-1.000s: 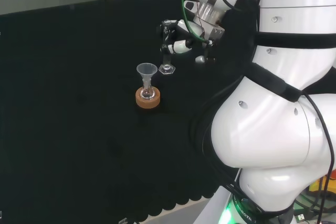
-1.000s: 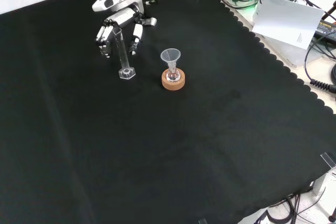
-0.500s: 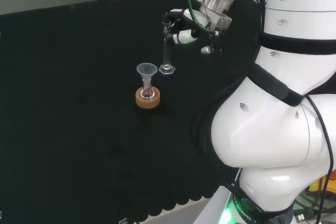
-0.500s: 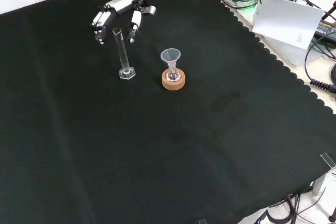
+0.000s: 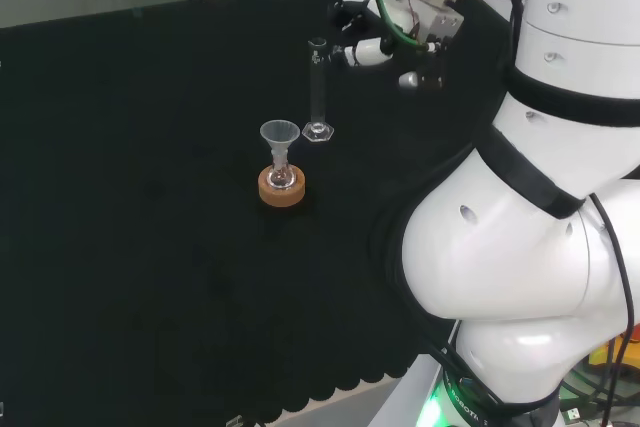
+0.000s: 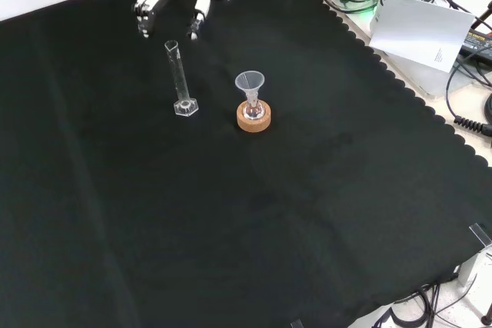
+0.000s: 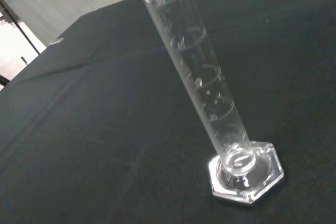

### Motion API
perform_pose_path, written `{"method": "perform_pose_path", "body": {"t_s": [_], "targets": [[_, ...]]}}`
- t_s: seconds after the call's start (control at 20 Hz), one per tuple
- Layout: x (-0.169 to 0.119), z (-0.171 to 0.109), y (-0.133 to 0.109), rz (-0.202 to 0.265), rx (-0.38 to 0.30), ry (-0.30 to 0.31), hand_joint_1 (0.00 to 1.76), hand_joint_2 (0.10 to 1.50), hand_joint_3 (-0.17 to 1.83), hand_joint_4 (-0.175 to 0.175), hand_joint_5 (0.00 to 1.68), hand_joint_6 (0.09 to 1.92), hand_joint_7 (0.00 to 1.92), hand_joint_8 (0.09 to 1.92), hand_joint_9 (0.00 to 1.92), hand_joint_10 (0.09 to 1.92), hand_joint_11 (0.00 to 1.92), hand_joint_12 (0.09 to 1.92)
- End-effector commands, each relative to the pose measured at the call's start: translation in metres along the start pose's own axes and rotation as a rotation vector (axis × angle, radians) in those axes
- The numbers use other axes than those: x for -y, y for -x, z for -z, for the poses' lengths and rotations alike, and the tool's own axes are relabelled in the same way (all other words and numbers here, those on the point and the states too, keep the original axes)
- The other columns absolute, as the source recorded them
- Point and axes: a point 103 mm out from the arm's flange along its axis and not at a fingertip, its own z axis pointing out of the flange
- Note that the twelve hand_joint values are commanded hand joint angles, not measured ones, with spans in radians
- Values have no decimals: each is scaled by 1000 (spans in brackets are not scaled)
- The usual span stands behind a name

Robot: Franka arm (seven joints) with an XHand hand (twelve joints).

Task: Put the graduated cylinder back on the table.

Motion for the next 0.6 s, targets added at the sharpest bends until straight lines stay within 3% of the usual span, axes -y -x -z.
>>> {"method": "perform_pose_path", "body": {"t_s": [0.05, 0.6], "targets": [[33, 46, -14, -53, 67, 44, 748, 933, -175, -74, 372, 285, 255, 709, 758, 87, 292, 1355], [80, 94, -49, -98, 130, 74, 718, 946, -175, -81, 365, 236, 238, 717, 732, 87, 269, 1368]]}}
